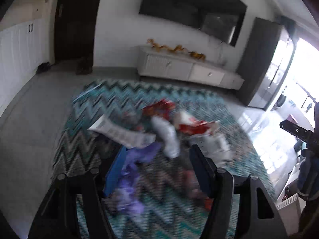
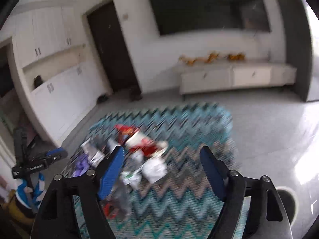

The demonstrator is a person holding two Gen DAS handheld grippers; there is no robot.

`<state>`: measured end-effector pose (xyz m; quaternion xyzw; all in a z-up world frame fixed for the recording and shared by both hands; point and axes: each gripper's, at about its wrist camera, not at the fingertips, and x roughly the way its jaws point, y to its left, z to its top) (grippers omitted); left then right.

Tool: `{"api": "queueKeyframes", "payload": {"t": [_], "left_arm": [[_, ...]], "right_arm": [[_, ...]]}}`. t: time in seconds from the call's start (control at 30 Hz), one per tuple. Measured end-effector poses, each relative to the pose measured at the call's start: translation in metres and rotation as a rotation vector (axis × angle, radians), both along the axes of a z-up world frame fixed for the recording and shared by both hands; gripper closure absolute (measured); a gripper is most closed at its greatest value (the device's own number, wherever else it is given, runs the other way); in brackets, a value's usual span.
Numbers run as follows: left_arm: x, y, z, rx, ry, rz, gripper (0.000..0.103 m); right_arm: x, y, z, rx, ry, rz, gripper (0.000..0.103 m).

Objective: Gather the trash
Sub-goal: 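Grasp the purple plastic with the left tool while the right tool grasps a white wrapper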

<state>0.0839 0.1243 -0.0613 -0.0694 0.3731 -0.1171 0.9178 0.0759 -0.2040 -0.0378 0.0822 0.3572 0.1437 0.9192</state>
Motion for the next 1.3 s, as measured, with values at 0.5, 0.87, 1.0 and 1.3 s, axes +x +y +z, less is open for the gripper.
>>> {"api": "queueKeyframes", "payload": {"t": [0.5,0.87,1.0,1.3], "left_arm": [[0.048,0.021,-0.077,0.042,0.207,0.02,0.052],[0.043,0.037,-0.063,-0.036,0.166,0.078,0.07],[0.034,0.038,-0.043,-0.073,0.122,0.093,0.071],[0.014,0.016,0.002,-0.105,0.046,0.053,0.071]], "right_arm": [[0.082,0.059,-0.12,0.233,0.429,0.067,0.049],[0.088,0.062,-0.135,0.323,0.396,0.119,0.093],[0.077,0.055,-0.116,0.345,0.327,0.142,0.094],[0.05,0.023,-0.075,0.392,0.192,0.139,0.095]]}}
